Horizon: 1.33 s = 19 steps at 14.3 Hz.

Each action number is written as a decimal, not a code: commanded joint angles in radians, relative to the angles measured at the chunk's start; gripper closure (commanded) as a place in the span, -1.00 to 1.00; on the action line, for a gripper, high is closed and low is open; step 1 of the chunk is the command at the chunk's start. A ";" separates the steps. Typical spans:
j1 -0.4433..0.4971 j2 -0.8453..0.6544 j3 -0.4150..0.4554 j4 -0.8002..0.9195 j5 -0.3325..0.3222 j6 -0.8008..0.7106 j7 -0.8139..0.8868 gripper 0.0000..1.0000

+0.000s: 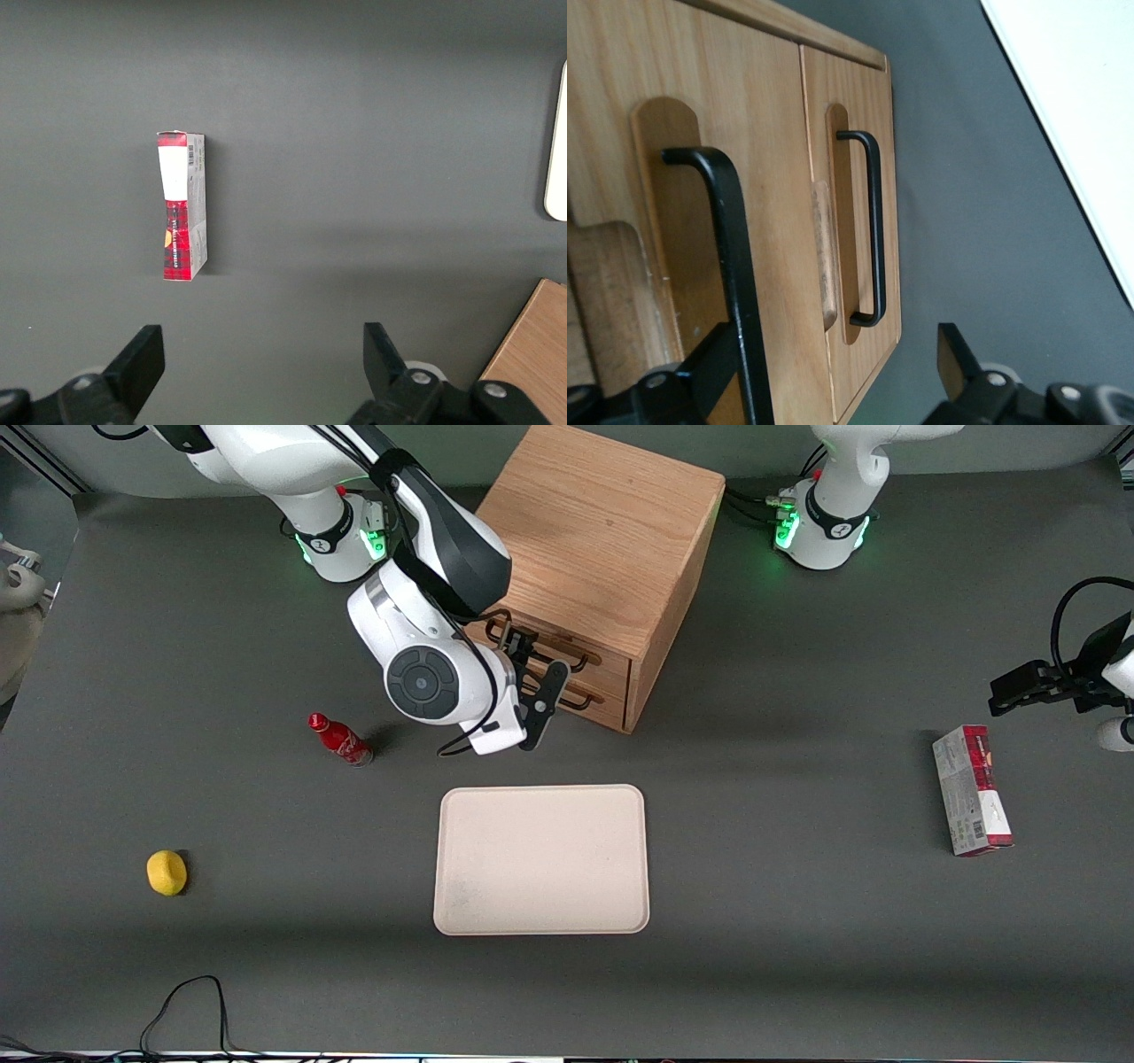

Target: Open upper drawer

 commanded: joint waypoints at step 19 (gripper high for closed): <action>0.013 -0.023 0.001 -0.012 0.025 0.015 -0.006 -1.00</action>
